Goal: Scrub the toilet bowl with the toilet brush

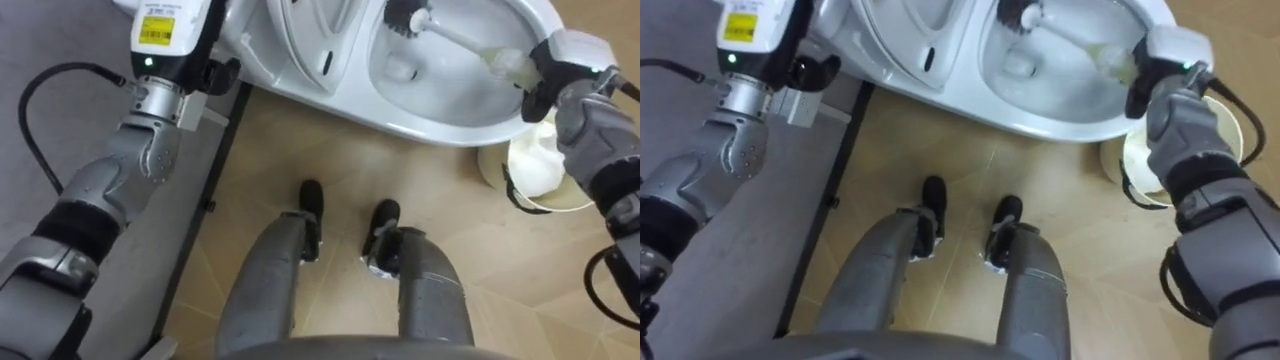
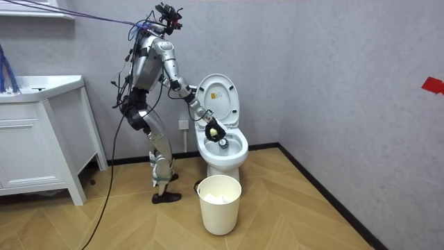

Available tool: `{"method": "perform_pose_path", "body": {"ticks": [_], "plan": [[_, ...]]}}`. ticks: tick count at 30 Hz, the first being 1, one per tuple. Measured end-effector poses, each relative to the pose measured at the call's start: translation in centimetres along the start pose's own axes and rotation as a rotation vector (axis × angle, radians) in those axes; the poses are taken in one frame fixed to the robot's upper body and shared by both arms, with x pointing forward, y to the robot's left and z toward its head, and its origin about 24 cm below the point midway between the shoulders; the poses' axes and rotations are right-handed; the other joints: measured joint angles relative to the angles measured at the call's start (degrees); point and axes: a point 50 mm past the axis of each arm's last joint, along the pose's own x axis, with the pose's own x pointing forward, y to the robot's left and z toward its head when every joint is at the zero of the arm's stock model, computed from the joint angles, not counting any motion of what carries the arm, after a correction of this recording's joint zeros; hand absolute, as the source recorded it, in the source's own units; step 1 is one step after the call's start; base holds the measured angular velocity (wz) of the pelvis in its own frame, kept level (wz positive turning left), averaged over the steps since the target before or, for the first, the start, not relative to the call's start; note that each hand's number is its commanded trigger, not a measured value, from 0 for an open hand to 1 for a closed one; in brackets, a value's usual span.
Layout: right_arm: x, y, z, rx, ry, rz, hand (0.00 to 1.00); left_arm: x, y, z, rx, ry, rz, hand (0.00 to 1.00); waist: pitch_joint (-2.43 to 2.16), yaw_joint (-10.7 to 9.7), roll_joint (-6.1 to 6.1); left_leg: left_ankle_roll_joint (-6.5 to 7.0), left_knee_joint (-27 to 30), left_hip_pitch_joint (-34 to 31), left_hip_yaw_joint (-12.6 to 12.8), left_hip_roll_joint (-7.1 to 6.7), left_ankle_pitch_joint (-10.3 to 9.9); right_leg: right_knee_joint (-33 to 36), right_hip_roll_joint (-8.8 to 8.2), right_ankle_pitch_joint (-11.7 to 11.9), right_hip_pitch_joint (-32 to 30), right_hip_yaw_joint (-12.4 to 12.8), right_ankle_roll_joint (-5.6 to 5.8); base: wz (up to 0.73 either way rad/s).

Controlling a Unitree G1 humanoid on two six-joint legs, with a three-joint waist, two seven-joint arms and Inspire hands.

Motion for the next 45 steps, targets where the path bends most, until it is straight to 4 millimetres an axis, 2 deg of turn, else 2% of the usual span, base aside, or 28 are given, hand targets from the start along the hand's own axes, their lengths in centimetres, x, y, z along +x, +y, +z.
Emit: {"method": "perform_pose_path", "body": {"ticks": [6, 11, 14, 19, 22, 25, 27, 31, 33, 37, 39, 43, 45], "plan": [[0.0, 0.4, -0.1, 0.112, 0.020, 0.023, 1.00, 0.2, 0.1, -0.3, 0.058, 0.023, 0.009, 0.00, 0.04, -1.65, -0.18, 0.70, 0.07, -0.50, 0.22, -1.09, 0.58, 2.00, -1.48, -0.62, -1.24, 0.32, 0.51, 0.07], [-0.1, 1.1, -1.3, 0.192, 0.090, 0.048, 1.00, 0.3, -0.1, -0.4, 0.075, 0.055, 0.006, 0.00, 0.05, -1.66, -0.19, 1.13, 0.06, -0.63, 0.21, -1.11, 0.90, 1.98, -1.94, -0.66, -1.23, -0.15, 0.78, 0.04], [-0.2, 1.5, -1.2, 0.183, 0.095, 0.056, 1.00, 0.3, -0.1, -0.5, 0.100, 0.060, 0.001, 0.00, 0.04, -1.66, -0.17, 1.17, 0.11, -0.70, 0.11, -1.32, 0.91, 2.15, -2.18, -0.60, -1.23, -0.32, 0.93, 0.01], [-0.2, 1.9, -1.2, 0.064, 0.082, 0.073, 1.00, 0.4, -0.1, -0.5, 0.133, 0.049, -0.012, 0.00, -0.02, -1.07, 0.08, 1.19, 0.42, -0.76, -0.50, -1.26, 0.86, 1.91, -2.12, -0.45, -0.76, -1.14, 0.84, 0.05], [-0.3, 2.2, -0.7, -0.112, 0.033, 0.094, 1.00, 0.8, -0.2, -0.5, 0.136, 0.049, -0.026, 0.00, 0.05, 0.16, 0.52, 1.12, 0.86, -0.78, -0.70, -1.02, 0.63, 1.90, -1.87, -0.39, -0.56, -1.23, 0.73, -0.01], [-0.7, 3.1, -0.8, -0.348, 0.004, 0.113, 1.00, 0.7, -0.4, -0.4, 0.134, 0.051, -0.055, 0.00, 0.02, 2.42, 2.21, 0.94, 1.85, -0.83, -1.01, -0.64, -0.05, 1.56, -1.28, -0.44, 0.03, -1.55, 0.69, -0.03], [-1.3, 3.6, -1.0, -0.427, -0.008, 0.113, 1.00, 0.1, -0.8, -0.6, 0.130, 0.063, -0.079, 0.00, -0.11, 3.32, 3.73, 0.94, 2.08, -1.00, -1.49, -1.07, -0.18, 1.73, -1.38, -0.74, 0.14, -1.93, 0.69, 0.07], [-2.2, 4.7, -0.6, -0.461, -0.034, 0.126, 1.00, -0.8, -1.3, -0.8, 0.102, 0.081, -0.105, 0.00, -0.43, 3.05, 4.23, 0.47, 2.11, -0.16, -1.56, -0.75, -0.61, 1.59, -1.10, -1.11, 1.08, -1.98, 0.37, 0.01], [-2.8, 5.0, 0.3, -0.473, -0.054, 0.144, 1.00, -1.1, -1.4, -1.0, 0.052, 0.119, -0.117, 0.00, -0.87, 1.61, 4.90, 0.32, 1.91, 0.27, -1.77, -0.67, -0.67, 1.12, -0.94, -1.33, 2.00, -2.65, 0.23, 0.08], [-4.2, 5.7, 1.4, -0.473, -0.087, 0.186, 1.00, -1.6, -1.8, -1.3, -0.013, 0.167, -0.143, 0.00, -1.00, 0.85, 4.75, -0.20, 0.76, 2.55, -1.72, -0.34, -0.85, -0.10, -0.30, -1.36, 4.07, -2.32, 0.03, -0.04], [-5.0, 6.2, 1.7, -0.487, -0.108, 0.215, 1.00, -2.4, -2.2, -1.6, -0.029, 0.195, -0.160, 0.00, -1.33, -0.21, 4.43, -0.46, 0.27, 3.80, -1.54, -0.22, -1.02, -0.42, -0.21, -1.67, 5.27, -2.37, -0.17, 0.00], [-5.2, 6.3, 1.8, -0.530, -0.105, 0.258, 1.00, -3.3, -2.7, -1.8, -0.034, 0.205, -0.196, 0.00, -1.58, -0.77, 4.01, -0.74, -0.49, 6.40, -1.59, 0.05, -1.19, -1.75, 0.21, -1.76, 8.09, -2.74, -0.27, 0.00], [-5.5, 7.3, 1.4, -0.541, -0.101, 0.305, 1.00, -4.4, -3.3, -1.9, -0.035, 0.216, -0.237, 0.00, -2.12, -0.76, 2.65, -0.93, -2.29, 9.42, -1.39, -0.05, -1.08, -3.03, 0.34, -1.77, 10.77, -2.62, -0.24, 0.00]]}}
